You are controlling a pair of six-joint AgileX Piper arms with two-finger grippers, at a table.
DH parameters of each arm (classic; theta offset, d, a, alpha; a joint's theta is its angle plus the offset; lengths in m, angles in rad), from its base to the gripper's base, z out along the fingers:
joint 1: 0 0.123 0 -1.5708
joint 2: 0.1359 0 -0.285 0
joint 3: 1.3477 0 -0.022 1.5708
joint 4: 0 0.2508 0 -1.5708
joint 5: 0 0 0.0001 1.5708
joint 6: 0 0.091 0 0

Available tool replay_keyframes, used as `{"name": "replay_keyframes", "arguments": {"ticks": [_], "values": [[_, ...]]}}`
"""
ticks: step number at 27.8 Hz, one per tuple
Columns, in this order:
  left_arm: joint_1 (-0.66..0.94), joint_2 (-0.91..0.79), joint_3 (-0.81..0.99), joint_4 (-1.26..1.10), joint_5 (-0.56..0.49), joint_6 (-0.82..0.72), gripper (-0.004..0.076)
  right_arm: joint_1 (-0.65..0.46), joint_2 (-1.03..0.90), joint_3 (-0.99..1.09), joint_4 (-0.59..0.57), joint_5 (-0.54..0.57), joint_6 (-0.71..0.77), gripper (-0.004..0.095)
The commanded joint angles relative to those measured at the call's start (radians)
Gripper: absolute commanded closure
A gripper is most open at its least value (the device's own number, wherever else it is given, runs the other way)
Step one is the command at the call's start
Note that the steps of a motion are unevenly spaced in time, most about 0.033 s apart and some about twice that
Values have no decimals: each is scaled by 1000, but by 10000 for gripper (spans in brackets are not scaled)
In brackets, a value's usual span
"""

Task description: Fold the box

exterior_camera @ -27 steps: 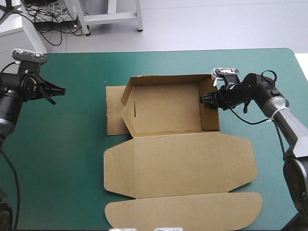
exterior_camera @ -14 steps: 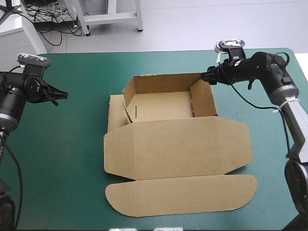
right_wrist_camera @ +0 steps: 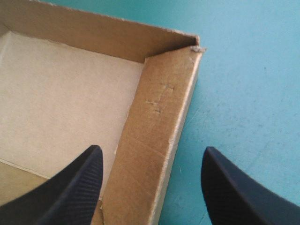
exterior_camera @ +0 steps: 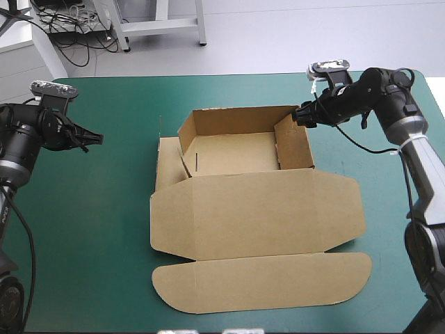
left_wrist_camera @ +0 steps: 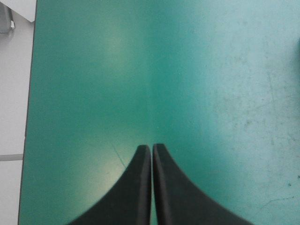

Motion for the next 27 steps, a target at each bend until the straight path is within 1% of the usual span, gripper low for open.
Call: {"name": "replay_keyframes", "arguments": {"ticks": [1,6,8,11,12,14,16,17,18,19,23,27], "values": [[1,-33,-29,-12,-36,-3,727,-2,22,-32,20,-11,-1,352],[1,-33,-29,-16,-27,-3,728,-2,116,-32,75,25,-1,358],[1,-33,-29,-17,-27,-3,728,-2,138,-32,80,31,-1,371],[1,-33,-29,-17,-22,-3,728,-2,156,-32,68,31,-1,416],[1,-33,-29,-21,-20,-3,728,-2,156,-32,65,31,-1,445],[1,-33,-29,-39,-17,-3,728,-2,157,-32,63,36,-1,555],[1,-33,-29,-49,-13,-3,728,-2,157,-32,61,52,-7,725],[1,-33,-29,-63,-10,-3,728,-2,157,-32,52,64,-11,844],[1,-33,-29,-74,-9,-3,728,-2,157,-32,41,77,-9,928],[1,-33,-29,-81,-8,-3,728,-2,157,-32,31,92,-9,913],[1,-33,-29,-104,-10,-3,728,-6,157,-43,13,163,-9,923],[1,-33,-29,-34,-6,-3,728,-50,122,-104,42,225,-9,928]]}}
